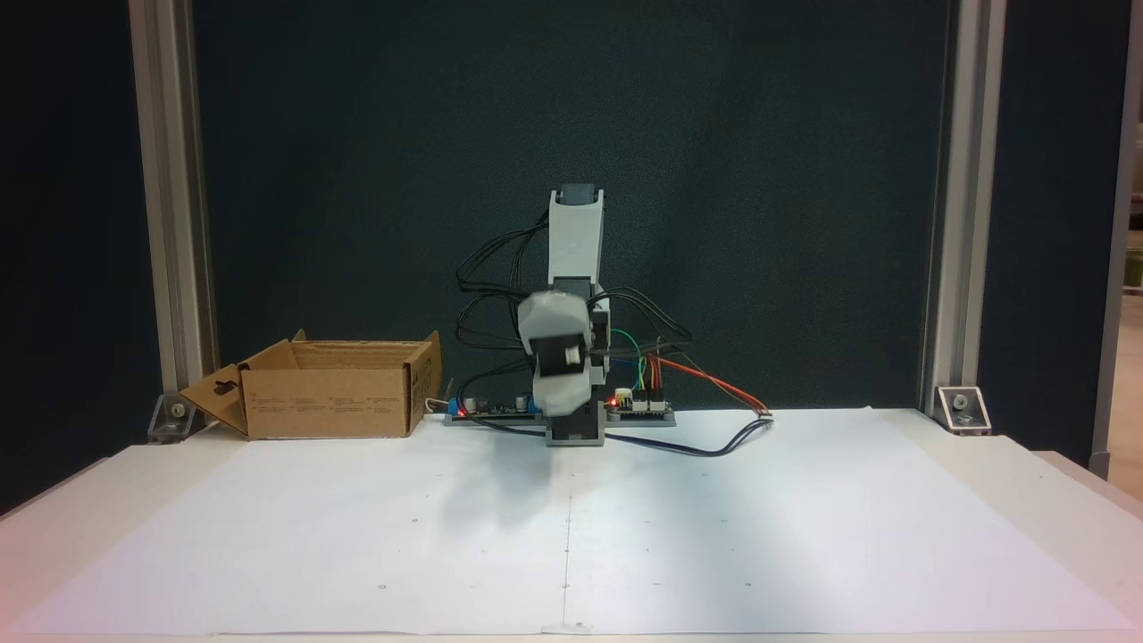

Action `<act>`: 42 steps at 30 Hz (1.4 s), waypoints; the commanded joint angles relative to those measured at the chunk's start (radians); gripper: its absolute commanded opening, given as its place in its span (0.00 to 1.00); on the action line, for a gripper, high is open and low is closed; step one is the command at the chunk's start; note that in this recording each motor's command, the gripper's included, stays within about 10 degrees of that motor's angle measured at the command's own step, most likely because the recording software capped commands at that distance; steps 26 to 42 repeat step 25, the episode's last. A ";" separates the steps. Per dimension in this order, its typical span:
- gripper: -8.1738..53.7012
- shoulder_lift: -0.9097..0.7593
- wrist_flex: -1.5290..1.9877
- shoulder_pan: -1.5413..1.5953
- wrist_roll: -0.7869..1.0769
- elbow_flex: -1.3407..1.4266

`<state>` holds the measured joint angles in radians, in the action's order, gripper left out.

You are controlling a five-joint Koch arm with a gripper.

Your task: Grasp a green dice and put it in the bin.

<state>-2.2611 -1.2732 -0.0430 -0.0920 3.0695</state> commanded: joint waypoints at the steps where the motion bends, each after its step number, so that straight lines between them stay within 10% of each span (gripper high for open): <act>1: 0.87 -0.110 -0.167 0.011 -0.035 0.044; 42: 0.87 -0.106 -0.337 0.000 -0.031 0.057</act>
